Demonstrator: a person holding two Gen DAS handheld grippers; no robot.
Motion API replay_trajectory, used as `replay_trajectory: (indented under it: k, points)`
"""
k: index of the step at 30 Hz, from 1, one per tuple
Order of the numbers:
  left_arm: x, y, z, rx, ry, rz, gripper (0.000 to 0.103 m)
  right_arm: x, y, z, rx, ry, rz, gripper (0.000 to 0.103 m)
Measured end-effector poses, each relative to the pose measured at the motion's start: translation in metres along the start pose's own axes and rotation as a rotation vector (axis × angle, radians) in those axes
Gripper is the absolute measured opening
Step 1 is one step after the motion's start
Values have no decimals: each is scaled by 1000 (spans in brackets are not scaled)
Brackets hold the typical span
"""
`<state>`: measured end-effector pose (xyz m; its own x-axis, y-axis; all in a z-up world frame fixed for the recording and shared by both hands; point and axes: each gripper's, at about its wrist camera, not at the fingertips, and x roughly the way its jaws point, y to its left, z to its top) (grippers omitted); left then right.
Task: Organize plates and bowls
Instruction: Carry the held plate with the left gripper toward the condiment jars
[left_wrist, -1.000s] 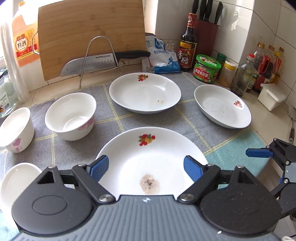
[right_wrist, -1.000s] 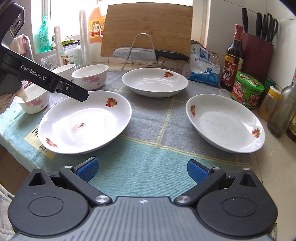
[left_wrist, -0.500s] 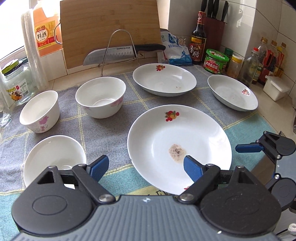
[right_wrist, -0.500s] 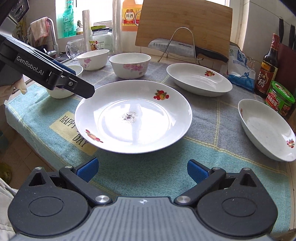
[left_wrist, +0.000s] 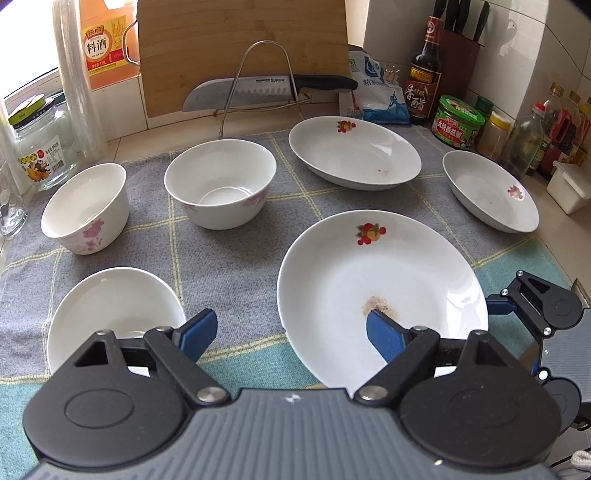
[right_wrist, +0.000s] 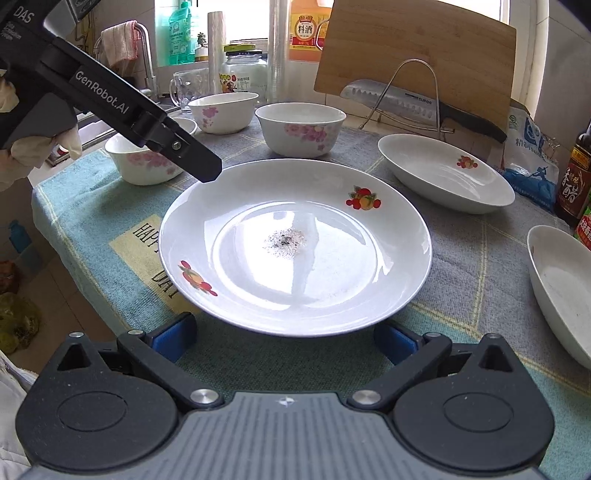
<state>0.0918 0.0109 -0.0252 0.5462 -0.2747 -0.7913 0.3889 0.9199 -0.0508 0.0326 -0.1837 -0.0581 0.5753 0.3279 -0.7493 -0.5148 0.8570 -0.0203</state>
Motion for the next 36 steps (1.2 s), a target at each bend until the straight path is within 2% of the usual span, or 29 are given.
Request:
replay_trajectory:
  k: [6, 11, 14, 26, 35, 36]
  points:
    - [15, -8, 20, -7, 26, 24, 90, 0, -9, -5, -42, -43, 50, 103]
    - [27, -22, 34, 66, 46, 68, 90, -1, -16, -10, -64, -81, 83, 103]
    - [37, -22, 40, 97, 71, 55, 90, 1, -19, -11, -62, -98, 77, 103]
    - [78, -11, 56, 210, 209, -164, 88, 4, -8, -10, -9, -111, 3, 103]
    - [92, -10, 66, 273, 270, -259, 83, 7, -7, -4, -12, -74, -1, 103]
    - [94, -11, 68, 281, 277, -267, 79, 7, -7, -3, -12, -70, -1, 103]
